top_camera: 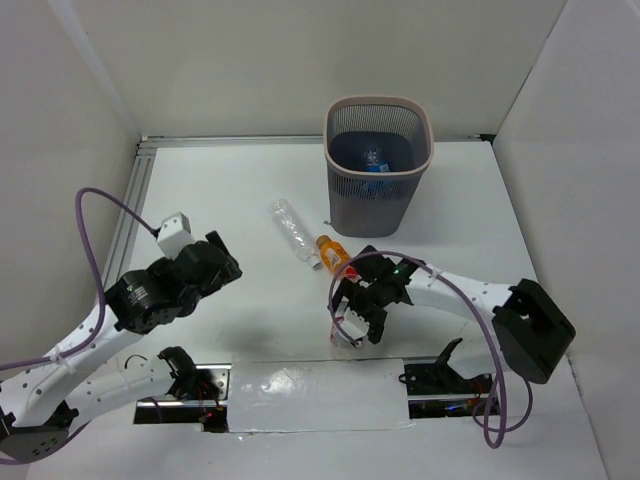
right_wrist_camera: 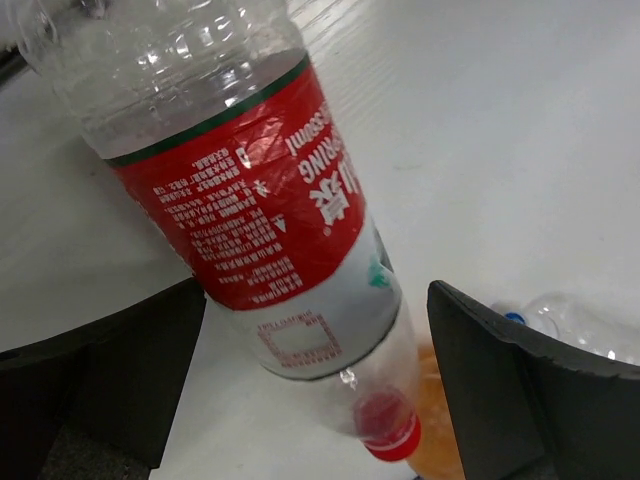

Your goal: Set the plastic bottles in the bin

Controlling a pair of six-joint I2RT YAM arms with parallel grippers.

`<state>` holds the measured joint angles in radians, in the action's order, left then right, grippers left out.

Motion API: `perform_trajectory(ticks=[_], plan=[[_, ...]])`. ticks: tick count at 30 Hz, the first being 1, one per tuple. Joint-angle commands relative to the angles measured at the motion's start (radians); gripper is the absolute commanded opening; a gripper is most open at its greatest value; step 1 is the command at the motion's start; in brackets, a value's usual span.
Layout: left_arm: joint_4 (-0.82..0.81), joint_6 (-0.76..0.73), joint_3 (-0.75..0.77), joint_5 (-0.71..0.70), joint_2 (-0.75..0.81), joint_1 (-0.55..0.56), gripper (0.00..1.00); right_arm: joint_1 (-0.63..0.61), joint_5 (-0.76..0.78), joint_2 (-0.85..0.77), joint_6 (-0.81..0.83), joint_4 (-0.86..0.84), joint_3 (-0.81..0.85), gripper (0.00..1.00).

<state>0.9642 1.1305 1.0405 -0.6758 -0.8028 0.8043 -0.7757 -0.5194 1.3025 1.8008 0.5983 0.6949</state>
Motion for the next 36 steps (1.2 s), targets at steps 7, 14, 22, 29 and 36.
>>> perform_trajectory(ticks=[7, 14, 22, 29, 36], plan=[[0.264, 0.281, -0.031, -0.025, 0.014, -0.007, 1.0, -0.031, 0.05, 0.093, 0.049, 0.0, 0.035, 0.57], [0.254, 0.334, -0.06, -0.007, 0.057, -0.016, 1.0, -0.069, -0.224, 0.001, -0.169, 0.225, 0.329, 0.37], [0.263, 0.345, -0.053, -0.025, 0.091, -0.016, 1.0, -0.126, -0.263, -0.045, -0.685, -0.165, 0.676, 0.37], [0.263, 0.345, -0.053, -0.016, 0.031, -0.016, 1.0, 0.008, 0.019, 0.09, -0.986, -0.455, 0.951, 0.37], [0.235, 0.428, -0.074, 0.019, -0.076, -0.025, 1.0, 0.384, -0.022, 0.237, -1.256, -0.427, 1.088, 0.45]])
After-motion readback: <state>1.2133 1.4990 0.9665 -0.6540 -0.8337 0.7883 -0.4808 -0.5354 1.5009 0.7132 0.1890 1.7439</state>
